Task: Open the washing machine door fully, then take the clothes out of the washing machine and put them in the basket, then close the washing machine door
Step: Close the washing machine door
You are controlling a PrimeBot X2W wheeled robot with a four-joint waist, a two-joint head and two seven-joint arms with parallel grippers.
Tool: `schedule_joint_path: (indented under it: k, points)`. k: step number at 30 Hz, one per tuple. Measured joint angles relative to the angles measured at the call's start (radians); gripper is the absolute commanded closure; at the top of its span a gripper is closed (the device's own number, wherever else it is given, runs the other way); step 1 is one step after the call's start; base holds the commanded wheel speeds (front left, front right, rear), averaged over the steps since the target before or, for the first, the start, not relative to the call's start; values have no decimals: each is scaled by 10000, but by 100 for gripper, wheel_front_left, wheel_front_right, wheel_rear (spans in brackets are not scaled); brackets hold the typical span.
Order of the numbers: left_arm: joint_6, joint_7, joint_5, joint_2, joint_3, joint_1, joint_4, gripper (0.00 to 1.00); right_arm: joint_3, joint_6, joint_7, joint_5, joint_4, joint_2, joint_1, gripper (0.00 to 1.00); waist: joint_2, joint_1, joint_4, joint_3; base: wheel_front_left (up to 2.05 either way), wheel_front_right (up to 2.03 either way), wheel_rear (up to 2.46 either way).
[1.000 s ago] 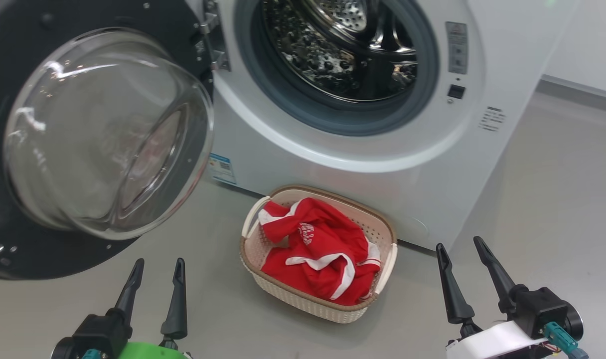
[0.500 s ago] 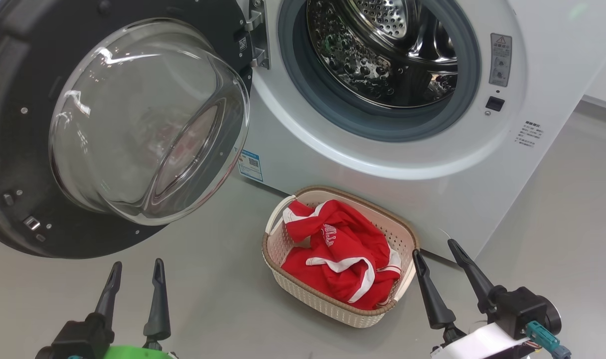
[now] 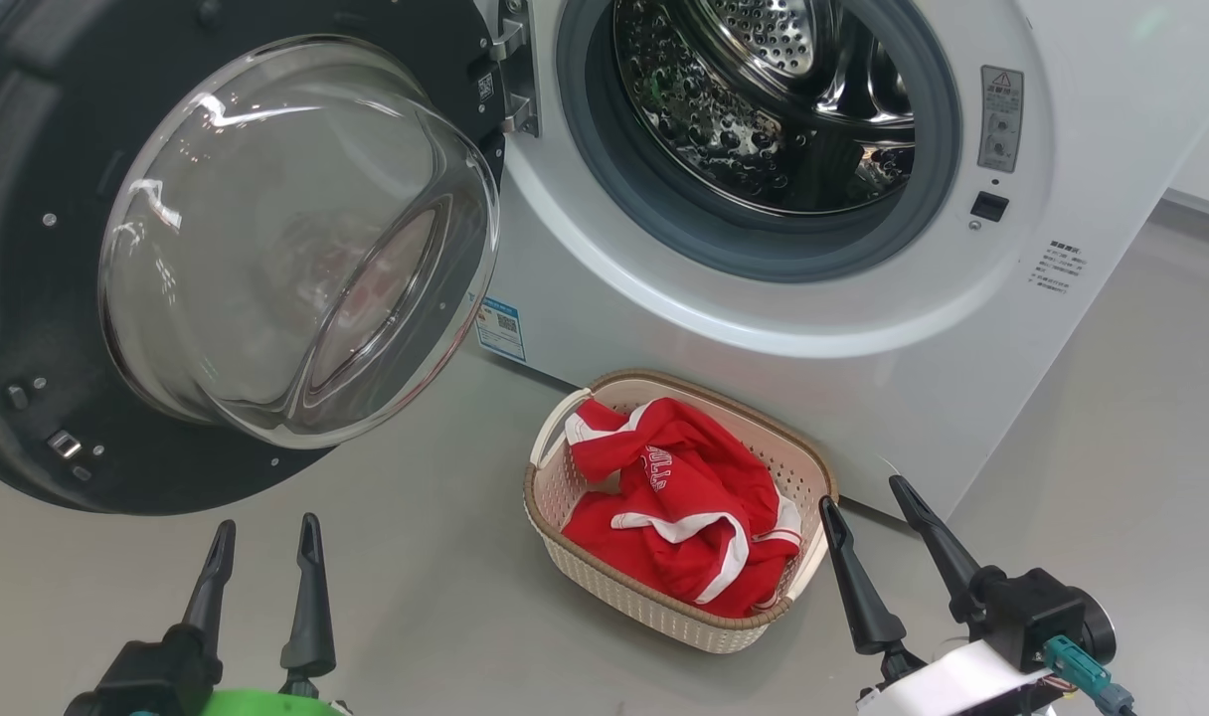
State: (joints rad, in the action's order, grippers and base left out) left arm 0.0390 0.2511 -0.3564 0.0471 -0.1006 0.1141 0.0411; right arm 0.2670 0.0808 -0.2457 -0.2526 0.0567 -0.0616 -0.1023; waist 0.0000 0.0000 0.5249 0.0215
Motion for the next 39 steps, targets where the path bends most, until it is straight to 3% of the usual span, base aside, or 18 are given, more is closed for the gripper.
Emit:
schedule_joint_path:
  k: [21,22,23,32,39]
  points:
    - [0,0,0,0,2,41,-19,0,-6,-17,-2,-6,136,8,22,0,0,0,-56,-112,0,0,0]
    - [0,0,0,0,2,41,-19,53,-6,-17,-2,-6,136,8,22,0,0,0,-56,-112,0,0,0]
    - [2,0,35,0,2,41,-40,100,-6,-33,-2,-10,138,12,22,0,0,0,-58,-118,0,0,0]
    - [13,8,150,-2,192,42,-178,100,-4,-40,-2,-17,144,19,22,0,0,0,-59,-125,0,0,0]
    - [13,10,405,23,903,9,-930,100,6,-56,-2,-17,130,23,19,0,0,0,-56,-93,0,0,0]
